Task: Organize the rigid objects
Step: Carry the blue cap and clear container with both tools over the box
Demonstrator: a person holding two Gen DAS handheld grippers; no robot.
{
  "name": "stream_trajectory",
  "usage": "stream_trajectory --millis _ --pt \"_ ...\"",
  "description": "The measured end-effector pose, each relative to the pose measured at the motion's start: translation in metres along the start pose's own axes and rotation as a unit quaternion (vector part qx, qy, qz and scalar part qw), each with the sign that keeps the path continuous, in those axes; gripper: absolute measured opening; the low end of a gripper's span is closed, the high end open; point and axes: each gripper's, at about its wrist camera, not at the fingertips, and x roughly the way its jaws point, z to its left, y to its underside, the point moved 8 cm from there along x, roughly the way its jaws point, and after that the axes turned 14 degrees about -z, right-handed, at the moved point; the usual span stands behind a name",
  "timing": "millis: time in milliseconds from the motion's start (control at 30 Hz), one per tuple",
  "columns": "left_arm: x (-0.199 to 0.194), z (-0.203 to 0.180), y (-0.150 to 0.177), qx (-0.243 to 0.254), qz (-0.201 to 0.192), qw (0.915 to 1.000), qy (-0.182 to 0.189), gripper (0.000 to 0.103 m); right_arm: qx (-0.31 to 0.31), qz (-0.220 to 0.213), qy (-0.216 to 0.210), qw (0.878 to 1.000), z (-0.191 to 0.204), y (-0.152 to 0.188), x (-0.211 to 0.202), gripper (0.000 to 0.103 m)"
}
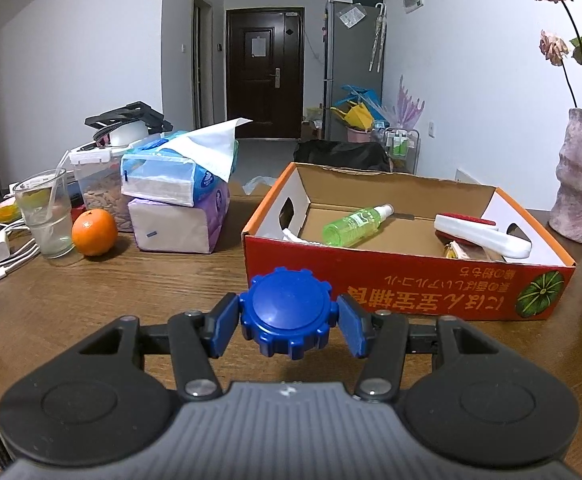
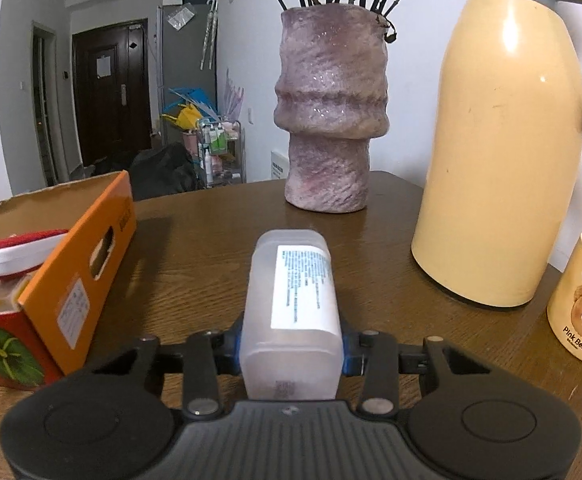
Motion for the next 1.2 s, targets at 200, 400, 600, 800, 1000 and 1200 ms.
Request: stream_trajectory --millis 200,400,600,800,1000,1200 --pt "-0.008 0.004 -0.001 -0.008 -0.002 1.0000 0.000 0.055 0.002 -0.024 -0.007 1.000 0.000 -0.006 -0.017 0.040" --pt "-0.015 0.006 -0.002 -0.012 -0.005 0.9999 0.002 0.055 0.012 -0.036 -0.017 0.999 0.000 -0.009 -0.037 0.040" --pt "-0.026 0.010 -0.004 -0.018 -0.010 0.9998 0.003 0.055 0.014 -0.047 -0.033 0.998 0.006 -0.008 -0.063 0.040" --pt "-0.037 0.017 -0.007 -0.025 -0.014 0.9996 0.002 0.055 0.012 -0.056 -0.056 0.997 0.018 -0.006 -0.091 0.040" --pt "-0.050 0.020 -0.010 -0.029 -0.021 0.9993 0.007 0.055 0.007 -0.065 -0.087 0.994 0.036 -0.004 -0.125 0.040" --pt "-0.063 0.016 -0.013 -0.029 -0.030 0.9990 0.016 0.055 0.005 -0.079 -0.120 0.990 0.059 -0.002 -0.156 0.040"
